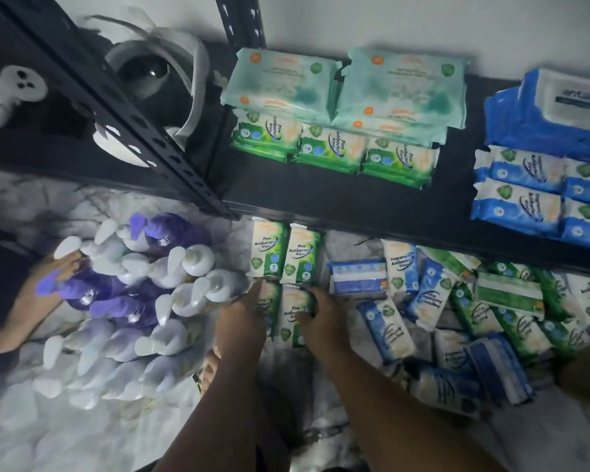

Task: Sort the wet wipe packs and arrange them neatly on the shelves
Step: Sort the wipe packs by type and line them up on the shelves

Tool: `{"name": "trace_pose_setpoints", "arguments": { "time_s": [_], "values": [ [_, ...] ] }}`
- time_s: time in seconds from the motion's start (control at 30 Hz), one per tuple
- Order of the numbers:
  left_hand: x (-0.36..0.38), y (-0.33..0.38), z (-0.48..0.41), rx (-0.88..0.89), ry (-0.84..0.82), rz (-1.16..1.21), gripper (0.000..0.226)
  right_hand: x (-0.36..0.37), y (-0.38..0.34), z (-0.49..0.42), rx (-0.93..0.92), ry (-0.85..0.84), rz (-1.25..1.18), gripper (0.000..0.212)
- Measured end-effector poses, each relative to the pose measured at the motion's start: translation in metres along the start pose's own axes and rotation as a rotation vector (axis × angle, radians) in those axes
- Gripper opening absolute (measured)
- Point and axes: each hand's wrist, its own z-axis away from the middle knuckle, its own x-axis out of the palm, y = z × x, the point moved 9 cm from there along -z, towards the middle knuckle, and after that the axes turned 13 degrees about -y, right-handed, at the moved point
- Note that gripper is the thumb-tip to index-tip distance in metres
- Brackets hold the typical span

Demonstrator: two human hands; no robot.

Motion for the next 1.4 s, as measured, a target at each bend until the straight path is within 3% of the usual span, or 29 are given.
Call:
{"name": "trace_pose_setpoints", "arguments": {
  "time_s": [0.2, 0.43, 0.57, 0.7, 0.93, 1.1, 1.27, 1.4],
  "values": [
    [0.013, 0.001, 0.002, -0.007, -0.031, -0.051, 0.062, 0.003, 0.001, 0.0, 0.011, 0.089, -0.004, 0.055],
    [0.014, 0.002, 0.008, -0.104, -0.092, -0.15, 0.066, -0.004, -0.008, 0.012, 0.05, 0.081, 0.048, 0.047],
    [0.016, 0.005, 0.024, -0.135, -0.072, -0.165, 0.062, -0.036, -0.003, 0.032, 0.003, 0.067, 0.052, 0.016],
    [0.017, 0.028, 0.05, -0.157, 0.041, -0.249, 0.057, -0.095, 0.017, 0.064, -0.056, 0.137, 0.11, 0.009],
    [0.053, 0.131, 0.075, 0.303, -0.073, -0.22, 0.042, -0.238, 0.103, 0.133, 0.07, 0.337, 0.15, 0.017],
    [0.08, 0.21, 0.09, 0.444, -0.229, -0.344, 0.048, -0.326, 0.163, 0.173, 0.238, 0.524, 0.071, 0.015],
    [0.117, 0.269, 0.102, 0.599, -0.346, -0.457, 0.048, -0.353, 0.203, 0.178, 0.3, 0.54, 0.054, 0.005],
    [0.151, 0.307, 0.098, 0.713, -0.362, -0.614, 0.053, -0.36, 0.21, 0.161, 0.215, 0.556, 0.156, 0.009]
  ]
}}
